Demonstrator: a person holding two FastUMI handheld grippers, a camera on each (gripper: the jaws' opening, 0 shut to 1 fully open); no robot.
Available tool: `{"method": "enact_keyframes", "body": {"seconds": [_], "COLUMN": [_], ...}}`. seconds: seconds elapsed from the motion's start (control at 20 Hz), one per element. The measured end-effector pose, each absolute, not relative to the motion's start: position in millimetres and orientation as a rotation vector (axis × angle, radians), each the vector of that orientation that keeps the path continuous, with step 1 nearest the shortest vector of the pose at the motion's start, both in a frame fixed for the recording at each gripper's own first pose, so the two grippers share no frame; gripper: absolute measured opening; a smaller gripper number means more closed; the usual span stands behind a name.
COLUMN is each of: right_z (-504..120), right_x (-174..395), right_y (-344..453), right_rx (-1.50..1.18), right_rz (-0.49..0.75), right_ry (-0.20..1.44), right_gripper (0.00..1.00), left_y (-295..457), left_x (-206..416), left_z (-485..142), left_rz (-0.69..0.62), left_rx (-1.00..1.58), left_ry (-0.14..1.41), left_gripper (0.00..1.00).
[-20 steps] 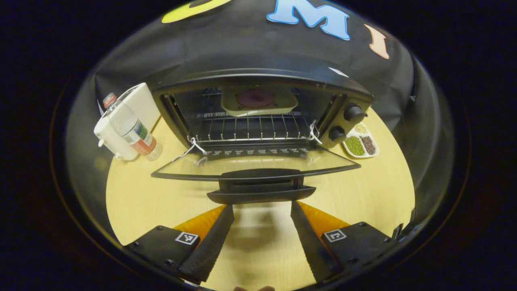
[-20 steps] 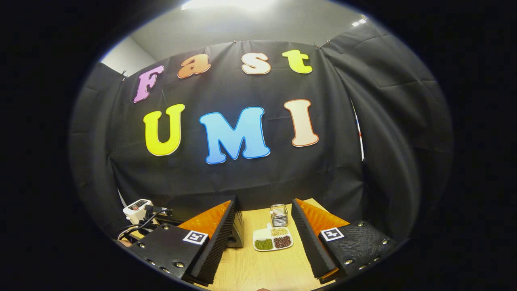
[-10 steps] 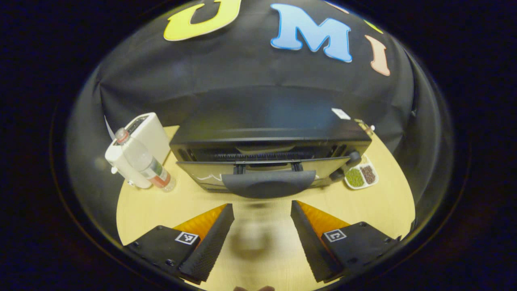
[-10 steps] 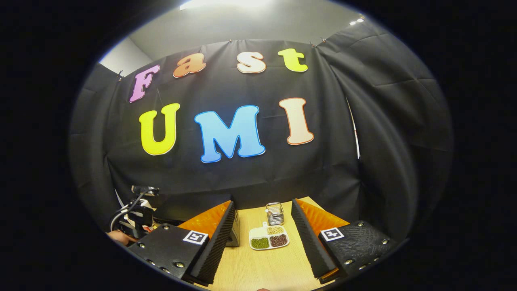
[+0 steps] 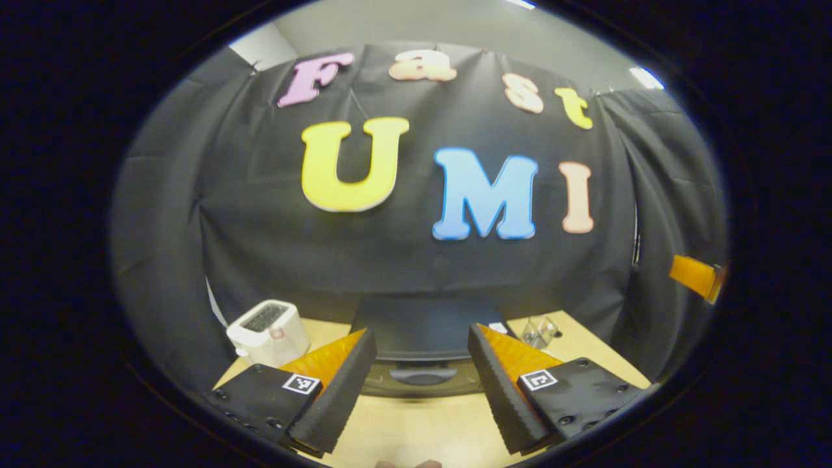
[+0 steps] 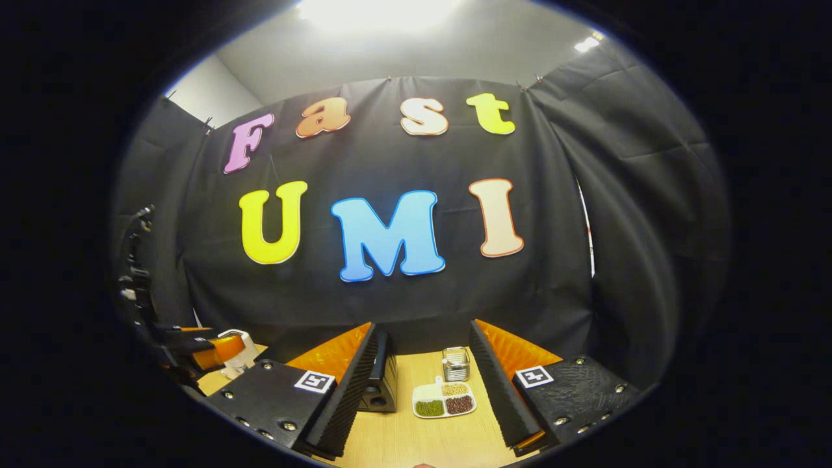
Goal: Open the electric oven with the left hand, put the food in, and close the electric oven.
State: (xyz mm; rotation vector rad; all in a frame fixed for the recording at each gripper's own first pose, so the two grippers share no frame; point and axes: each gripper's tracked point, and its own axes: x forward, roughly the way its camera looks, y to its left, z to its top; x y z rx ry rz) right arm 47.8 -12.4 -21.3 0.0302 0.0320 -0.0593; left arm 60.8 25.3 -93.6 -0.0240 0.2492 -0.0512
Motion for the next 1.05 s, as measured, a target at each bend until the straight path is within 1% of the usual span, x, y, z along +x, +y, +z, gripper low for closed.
{"method": "enact_keyframes", "body": {"seconds": [0.15, 0.2, 0.3, 0.35, 0.4, 0.45, 0.5, 0.55, 0.7, 0.85, 1.05], "right_z": [11, 19, 33, 39, 42, 43, 43, 44, 42, 40, 41], "right_x": [44, 44, 40, 38, 36, 34, 33, 30, 24, 16, 10], "right_y": [-1, 3, 15, 23, 28, 34, 38, 41, 48, 55, 62], "right_rx": [0.024, 0.021, 0.016, 0.016, 0.015, 0.014, 0.012, 0.012, 0.005, 0.004, 0.004], "right_rz": [-0.047, -0.044, -0.025, -0.008, 0.004, 0.017, 0.024, 0.030, 0.030, 0.026, 0.018], "right_ry": [-0.010, -0.020, -0.031, -0.038, -0.040, -0.040, -0.038, -0.037, -0.033, -0.027, -0.029], "right_gripper": [0.86, 0.86, 0.87, 0.84, 0.93, 0.94, 0.94, 0.94, 0.94, 0.94, 0.94], "left_y": [26, 28, 29, 30, 30, 32, 33, 34, 40, 41, 52], "left_x": [31, 23, 9, 4, 1, -3, -5, -6, -7, -9, -15], "left_z": [-31, -16, 3, 9, 13, 15, 17, 17, 14, 13, 22], "left_rz": [-0.036, -0.020, -0.019, -0.019, -0.019, -0.017, -0.017, -0.017, -0.024, -0.032, -0.046], "left_rx": [-0.012, -0.006, -0.011, -0.017, -0.017, -0.016, -0.016, -0.018, -0.032, -0.038, -0.033], "left_ry": [0.115, 0.086, 0.065, 0.051, 0.044, 0.040, 0.043, 0.047, 0.057, 0.069, 0.050], "left_gripper": [0.96, 1.00, 1.00, 0.96, 1.00, 1.00, 1.00, 0.96, 1.00, 1.00, 1.00]}}
